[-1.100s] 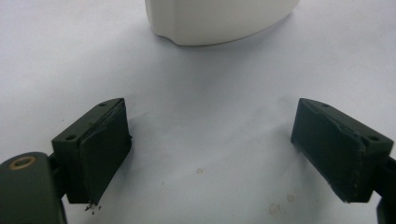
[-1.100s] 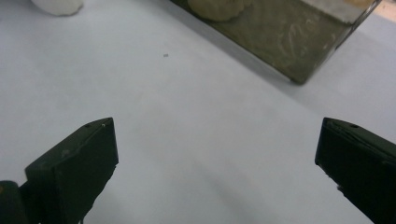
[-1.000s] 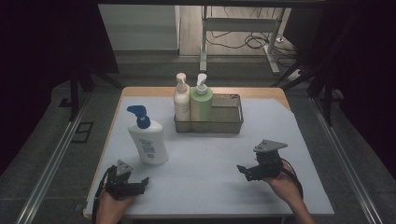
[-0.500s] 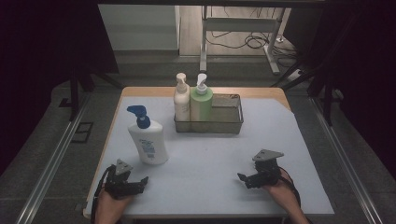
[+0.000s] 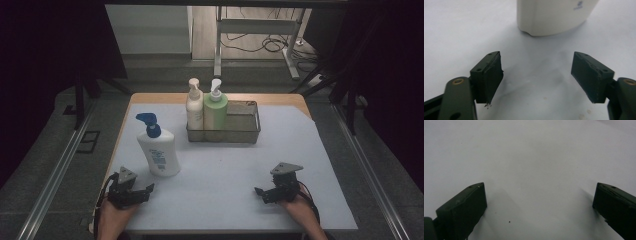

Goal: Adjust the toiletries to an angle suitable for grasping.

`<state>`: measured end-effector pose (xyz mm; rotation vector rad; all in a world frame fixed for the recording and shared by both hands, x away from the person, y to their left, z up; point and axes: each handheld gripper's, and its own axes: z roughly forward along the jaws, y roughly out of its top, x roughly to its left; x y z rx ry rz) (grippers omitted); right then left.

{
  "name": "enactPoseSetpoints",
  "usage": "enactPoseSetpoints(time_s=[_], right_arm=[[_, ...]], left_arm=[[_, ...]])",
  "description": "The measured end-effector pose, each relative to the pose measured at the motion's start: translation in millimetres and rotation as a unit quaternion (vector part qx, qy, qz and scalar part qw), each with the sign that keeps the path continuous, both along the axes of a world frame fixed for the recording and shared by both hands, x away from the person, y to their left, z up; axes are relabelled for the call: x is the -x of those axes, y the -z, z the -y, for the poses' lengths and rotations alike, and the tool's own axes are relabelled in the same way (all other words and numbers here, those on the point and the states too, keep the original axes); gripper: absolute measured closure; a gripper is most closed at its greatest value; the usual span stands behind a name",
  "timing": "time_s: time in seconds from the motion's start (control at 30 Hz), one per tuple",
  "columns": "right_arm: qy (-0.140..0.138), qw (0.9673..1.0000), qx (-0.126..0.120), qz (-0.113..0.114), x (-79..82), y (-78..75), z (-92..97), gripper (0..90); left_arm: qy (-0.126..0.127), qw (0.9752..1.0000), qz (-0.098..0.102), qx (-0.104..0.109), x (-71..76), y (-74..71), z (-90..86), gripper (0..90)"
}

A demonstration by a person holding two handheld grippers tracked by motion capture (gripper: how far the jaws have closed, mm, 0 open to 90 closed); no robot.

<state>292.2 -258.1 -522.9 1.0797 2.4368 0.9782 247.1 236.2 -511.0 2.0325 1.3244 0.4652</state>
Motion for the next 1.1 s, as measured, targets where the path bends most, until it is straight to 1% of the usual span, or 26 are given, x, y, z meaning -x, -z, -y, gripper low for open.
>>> enactPoseSetpoints(time_s=[0.03,0.07,0.13,0.17,0.23,0.27,0.3,0.37,0.43,0.57,0.6,0.67,0.7,0.87,0.97,1.1], right_arm=[[0.0,1.0,0.0,0.0,-0.1,0.0,0.1,0.0],[0.0,1.0,0.0,0.0,-0.1,0.0,0.1,0.0],[0.0,1.0,0.0,0.0,-0.2,0.0,0.2,0.0],[0.0,1.0,0.0,0.0,-0.2,0.1,0.3,0.0],[0.0,1.0,0.0,0.0,-0.3,0.1,0.3,0.0],[0.0,1.0,0.0,0.0,-0.2,0.1,0.3,0.0],[0.0,1.0,0.0,0.0,-0.2,0.1,0.3,0.0],[0.0,1.0,0.0,0.0,-0.2,0.1,0.3,0.0],[0.0,1.0,0.0,0.001,-0.3,0.2,0.3,0.0],[0.0,1.0,0.0,0.001,-0.3,0.2,0.4,0.0],[0.0,1.0,-0.001,0.001,-0.3,0.2,0.4,0.0],[0.0,1.0,-0.001,0.001,-0.3,0.2,0.4,0.0],[0.0,1.0,-0.001,0.001,-0.3,0.2,0.4,0.0],[0.0,1.0,-0.001,0.001,-0.3,0.2,0.4,0.0],[0.0,1.0,-0.001,0.0,-0.1,0.2,0.4,0.0],[0.0,1.0,-0.001,0.0,-0.1,0.2,0.4,0.0]], left_arm=[[0.003,1.0,-0.002,0.006,-2.1,-0.1,-1.7,32.1],[0.002,1.0,-0.003,0.007,-4.2,-0.2,-3.0,35.4],[-0.001,1.0,-0.004,0.007,-8.4,-1.0,-5.3,38.8],[0.003,1.0,-0.005,0.008,-10.4,-1.9,-6.0,44.0],[0.007,0.9999,-0.004,-0.009,-14.2,-4.7,-6.4,48.6],[0.008,0.9999,-0.003,-0.012,-15.6,-5.7,-6.9,52.7],[0.007,0.9999,-0.001,-0.009,-18.1,-7.1,-7.9,53.8],[0.01,0.9999,-0.005,-0.005,-22.0,-8.6,-9.2,60.6],[0.009,0.9999,-0.005,-0.006,-27.6,-9.2,-9.5,66.7],[0.009,0.9999,-0.005,-0.005,-37.1,-9.4,-10.1,75.7],[0.008,0.9999,-0.007,-0.002,-40.6,-9.1,-10.5,78.7],[0.008,0.9999,-0.008,-0.002,-46.3,-8.6,-11.9,86.8],[0.006,1.0,-0.007,0.001,-48.9,-8.2,-12.4,89.0],[0.002,0.9999,0.001,0.017,-61.7,-7.3,-14.5,89.3],[0.014,0.9994,0.006,0.032,-68.9,-8.1,-14.9,89.3],[0.027,0.9986,0.007,0.046,-75.2,-10.4,-13.9,89.2]])
